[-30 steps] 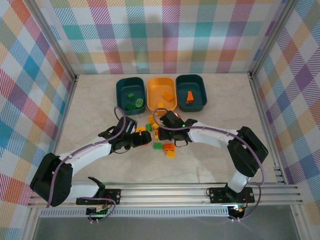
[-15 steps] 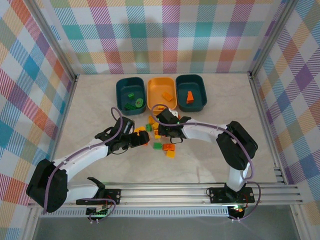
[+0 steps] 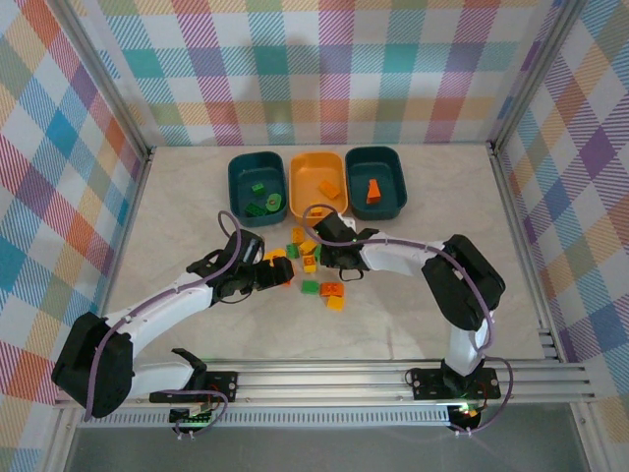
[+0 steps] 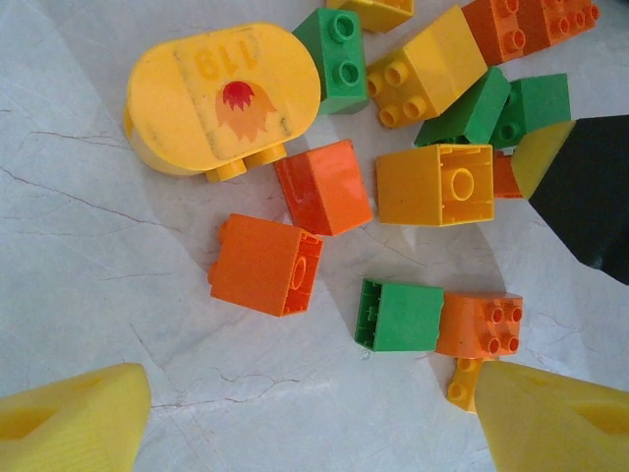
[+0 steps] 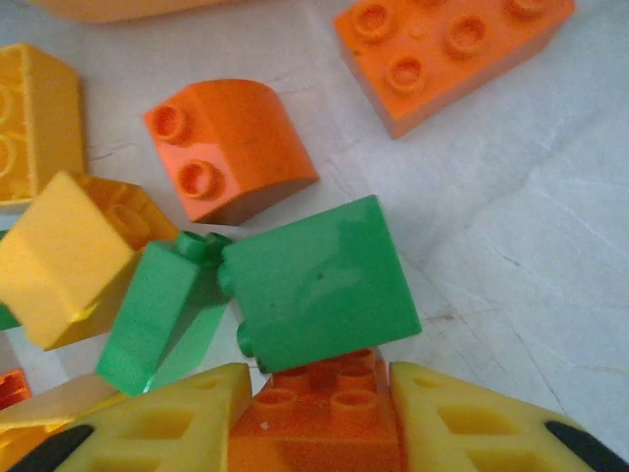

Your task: Sort the legos into containers by color

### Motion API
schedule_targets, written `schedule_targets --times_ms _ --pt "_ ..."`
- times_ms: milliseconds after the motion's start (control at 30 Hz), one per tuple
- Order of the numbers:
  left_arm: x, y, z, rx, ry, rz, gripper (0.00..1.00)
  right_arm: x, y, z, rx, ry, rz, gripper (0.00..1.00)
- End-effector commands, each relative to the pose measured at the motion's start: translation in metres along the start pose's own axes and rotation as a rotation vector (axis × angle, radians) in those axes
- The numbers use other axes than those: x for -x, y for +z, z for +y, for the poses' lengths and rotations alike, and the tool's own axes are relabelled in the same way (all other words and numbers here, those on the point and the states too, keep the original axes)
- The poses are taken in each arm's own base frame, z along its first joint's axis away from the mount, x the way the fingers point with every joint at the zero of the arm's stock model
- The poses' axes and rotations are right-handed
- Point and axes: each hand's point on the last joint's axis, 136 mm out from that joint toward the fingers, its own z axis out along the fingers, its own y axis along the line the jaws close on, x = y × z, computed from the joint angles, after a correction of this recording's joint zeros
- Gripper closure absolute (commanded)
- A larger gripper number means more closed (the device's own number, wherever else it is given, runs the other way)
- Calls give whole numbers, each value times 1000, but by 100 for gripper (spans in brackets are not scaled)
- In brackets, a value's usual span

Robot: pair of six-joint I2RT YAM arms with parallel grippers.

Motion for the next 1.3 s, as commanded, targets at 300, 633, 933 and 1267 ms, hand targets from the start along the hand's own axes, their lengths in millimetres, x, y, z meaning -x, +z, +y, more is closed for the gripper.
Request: schedule_targets --times_ms 300,633,933,1267 --pt "-1 7 -4 0 6 17 14 42 -53 -6 47 -99 -140 78" --pt "-5 21 -26 130 131 59 18 173 -49 -80 17 28 -255 77" --pt "0 23 -18 176 56 23 16 219 18 -113 -28 51 -156 74" --pt "11 18 -21 208 77 4 9 240 -6 -118 -31 40 -216 41"
